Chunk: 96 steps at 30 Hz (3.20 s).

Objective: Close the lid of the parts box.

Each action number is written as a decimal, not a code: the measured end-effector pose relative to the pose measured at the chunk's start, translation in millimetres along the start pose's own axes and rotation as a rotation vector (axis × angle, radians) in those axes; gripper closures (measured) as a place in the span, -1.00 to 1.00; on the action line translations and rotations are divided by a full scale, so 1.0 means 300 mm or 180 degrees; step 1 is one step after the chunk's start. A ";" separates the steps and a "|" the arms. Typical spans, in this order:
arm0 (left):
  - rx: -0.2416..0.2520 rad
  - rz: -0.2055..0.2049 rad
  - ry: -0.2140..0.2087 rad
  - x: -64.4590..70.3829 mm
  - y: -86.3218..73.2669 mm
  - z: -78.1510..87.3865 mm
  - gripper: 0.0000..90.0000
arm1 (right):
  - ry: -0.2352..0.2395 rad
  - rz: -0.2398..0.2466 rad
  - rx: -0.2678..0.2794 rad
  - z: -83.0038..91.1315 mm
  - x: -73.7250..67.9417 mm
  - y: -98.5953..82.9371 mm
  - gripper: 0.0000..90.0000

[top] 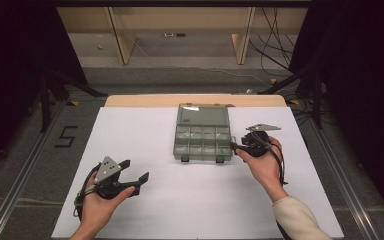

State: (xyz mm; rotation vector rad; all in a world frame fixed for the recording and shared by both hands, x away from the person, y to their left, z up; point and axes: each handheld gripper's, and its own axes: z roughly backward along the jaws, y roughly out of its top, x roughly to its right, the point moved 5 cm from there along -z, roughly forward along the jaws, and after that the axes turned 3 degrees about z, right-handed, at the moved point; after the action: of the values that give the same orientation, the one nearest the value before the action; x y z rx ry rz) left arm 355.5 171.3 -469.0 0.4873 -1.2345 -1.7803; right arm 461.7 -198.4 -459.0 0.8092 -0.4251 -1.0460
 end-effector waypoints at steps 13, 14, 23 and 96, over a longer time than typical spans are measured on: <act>0.0029 -0.0014 -0.0030 0.010 -0.002 0.008 -0.58 | -0.0046 -0.0100 -0.0042 -0.005 -0.001 0.020 0.09; 0.0028 -0.0014 -0.0027 0.010 -0.002 0.008 -0.58 | -0.0032 -0.0047 -0.0011 -0.009 0.001 0.024 0.10; 0.0005 0.0018 -0.0024 0.008 -0.007 0.005 -0.58 | -0.0028 -0.0072 -0.0020 -0.077 0.011 0.065 0.13; -0.0070 0.0094 -0.0046 -0.006 -0.008 -0.036 -0.49 | -0.0592 -0.0894 -0.0798 -0.489 0.177 0.296 0.99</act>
State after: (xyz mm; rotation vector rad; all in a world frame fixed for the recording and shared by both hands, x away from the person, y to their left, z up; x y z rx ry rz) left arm 363.1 167.1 -476.2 0.4422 -1.2247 -1.7734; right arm 635.6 -166.3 -489.1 0.5585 -0.3337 -1.4125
